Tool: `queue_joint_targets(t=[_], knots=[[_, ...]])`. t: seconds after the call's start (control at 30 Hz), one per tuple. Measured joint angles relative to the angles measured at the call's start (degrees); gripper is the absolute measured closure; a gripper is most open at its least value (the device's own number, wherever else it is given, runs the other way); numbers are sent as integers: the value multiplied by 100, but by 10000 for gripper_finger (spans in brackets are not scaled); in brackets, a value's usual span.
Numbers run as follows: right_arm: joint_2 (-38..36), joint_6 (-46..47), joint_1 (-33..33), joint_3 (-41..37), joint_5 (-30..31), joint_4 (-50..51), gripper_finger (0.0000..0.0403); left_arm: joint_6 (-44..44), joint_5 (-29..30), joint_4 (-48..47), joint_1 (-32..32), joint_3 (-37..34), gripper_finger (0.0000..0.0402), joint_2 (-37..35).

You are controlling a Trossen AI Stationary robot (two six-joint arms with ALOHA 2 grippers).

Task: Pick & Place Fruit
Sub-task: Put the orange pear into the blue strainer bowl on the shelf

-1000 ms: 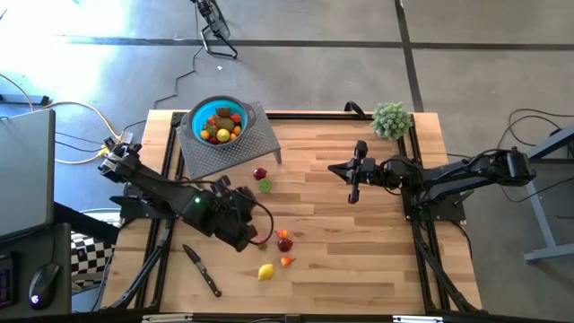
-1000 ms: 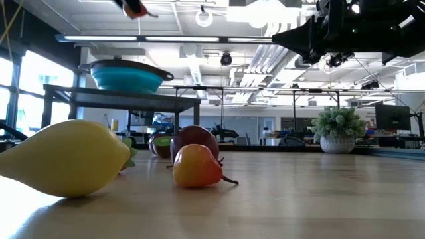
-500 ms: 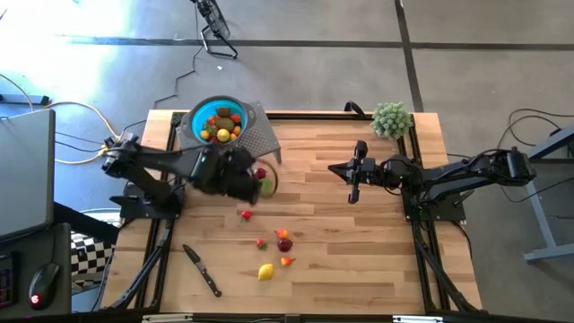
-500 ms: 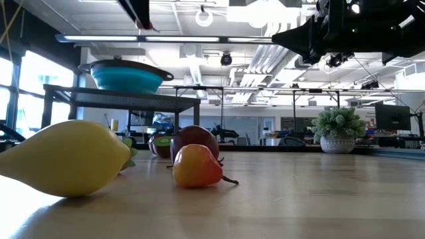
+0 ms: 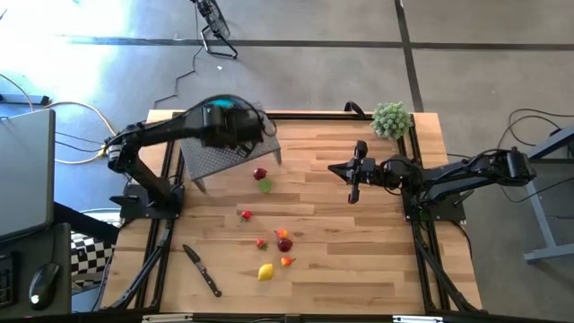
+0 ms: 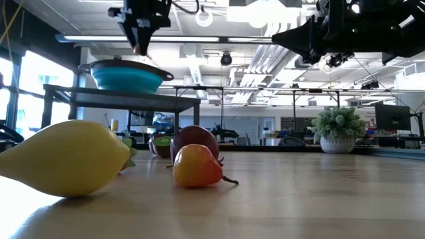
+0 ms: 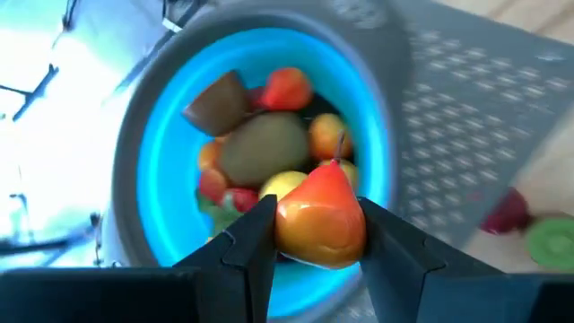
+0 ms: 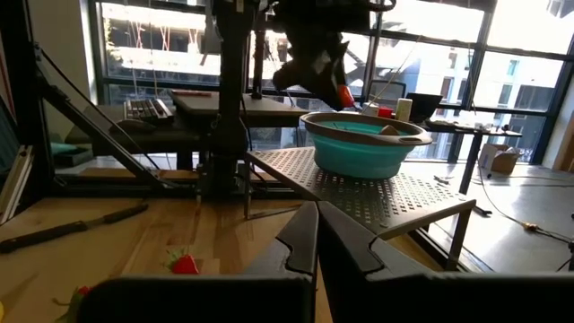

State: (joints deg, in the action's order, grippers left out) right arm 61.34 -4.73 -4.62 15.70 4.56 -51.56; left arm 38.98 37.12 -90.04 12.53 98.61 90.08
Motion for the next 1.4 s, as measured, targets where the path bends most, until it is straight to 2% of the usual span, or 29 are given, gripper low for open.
queue_joint_targets(t=[0.23, 0.47, 0.77, 1.07, 1.4], knots=[[2, -2, 0, 0, 0, -1, 400, -106, -327, 4, 839, 0, 270, 0], [1, -4, 0, 0, -2, 1, 400, -126, -356, 15, 1289, 0, 270, 0], [2, -5, -2, 0, 0, 1, 400, -124, -466, 13, 1296, -2, 268, 0], [0, -7, -2, 0, 0, -1, 400, -122, -463, 11, 1296, -2, 239, 0], [0, -7, -2, 0, -2, -1, 400, -192, -463, 7, 1296, -2, 236, 0]])
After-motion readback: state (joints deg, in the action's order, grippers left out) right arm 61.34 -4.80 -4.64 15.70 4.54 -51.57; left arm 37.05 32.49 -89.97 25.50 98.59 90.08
